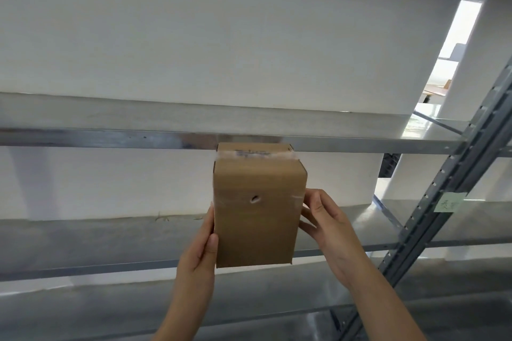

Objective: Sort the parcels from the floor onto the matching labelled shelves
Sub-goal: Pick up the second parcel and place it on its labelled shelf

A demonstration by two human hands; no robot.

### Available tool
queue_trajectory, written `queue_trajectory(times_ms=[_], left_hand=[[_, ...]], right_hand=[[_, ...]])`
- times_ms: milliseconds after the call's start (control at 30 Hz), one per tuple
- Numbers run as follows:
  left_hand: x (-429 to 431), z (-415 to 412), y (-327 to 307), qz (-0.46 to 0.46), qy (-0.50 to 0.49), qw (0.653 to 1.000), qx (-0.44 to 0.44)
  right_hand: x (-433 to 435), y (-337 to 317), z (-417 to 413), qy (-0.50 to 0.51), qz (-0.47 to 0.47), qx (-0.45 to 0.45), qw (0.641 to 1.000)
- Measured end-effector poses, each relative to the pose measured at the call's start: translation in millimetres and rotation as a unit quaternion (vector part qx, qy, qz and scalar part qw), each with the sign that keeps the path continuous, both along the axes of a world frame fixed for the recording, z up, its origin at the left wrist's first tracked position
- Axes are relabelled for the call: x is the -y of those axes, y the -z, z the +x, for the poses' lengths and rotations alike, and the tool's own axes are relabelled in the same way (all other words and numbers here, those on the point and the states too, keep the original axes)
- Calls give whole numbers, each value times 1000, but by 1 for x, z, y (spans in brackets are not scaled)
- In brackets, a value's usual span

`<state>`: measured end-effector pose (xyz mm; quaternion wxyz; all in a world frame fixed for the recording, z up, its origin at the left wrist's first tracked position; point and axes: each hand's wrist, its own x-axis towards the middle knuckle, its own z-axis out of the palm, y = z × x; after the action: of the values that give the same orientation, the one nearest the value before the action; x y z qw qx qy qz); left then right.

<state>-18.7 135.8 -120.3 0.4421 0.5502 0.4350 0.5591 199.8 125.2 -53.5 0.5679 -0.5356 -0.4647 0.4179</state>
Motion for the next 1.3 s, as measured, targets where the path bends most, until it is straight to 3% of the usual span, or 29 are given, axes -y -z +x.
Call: queue_trajectory(times_ms=[267, 333, 467, 533, 833, 1133, 1300], left_hand=[[-9, -3, 15, -10, -1, 1000, -21], [-9, -4, 16, -29, 16, 999, 16], [-4, -2, 10, -92, 60, 980, 168], [-1, 1, 7, -110, 54, 975, 187], [9, 19, -12, -90, 84, 989, 77], [14, 29, -23, -96, 64, 990, 77], [9, 21, -19, -68, 91, 994, 2]], right_hand=[[-1, -2, 2, 4, 13, -89, 996], [0, 2, 5, -2, 13, -91, 996], [7, 11, 16, -28, 8, -78, 997], [10, 17, 23, -43, -6, -63, 997], [11, 31, 34, -28, -20, -41, 999], [14, 30, 33, 14, 5, -13, 1000], [10, 34, 43, 18, 5, 2, 1000]])
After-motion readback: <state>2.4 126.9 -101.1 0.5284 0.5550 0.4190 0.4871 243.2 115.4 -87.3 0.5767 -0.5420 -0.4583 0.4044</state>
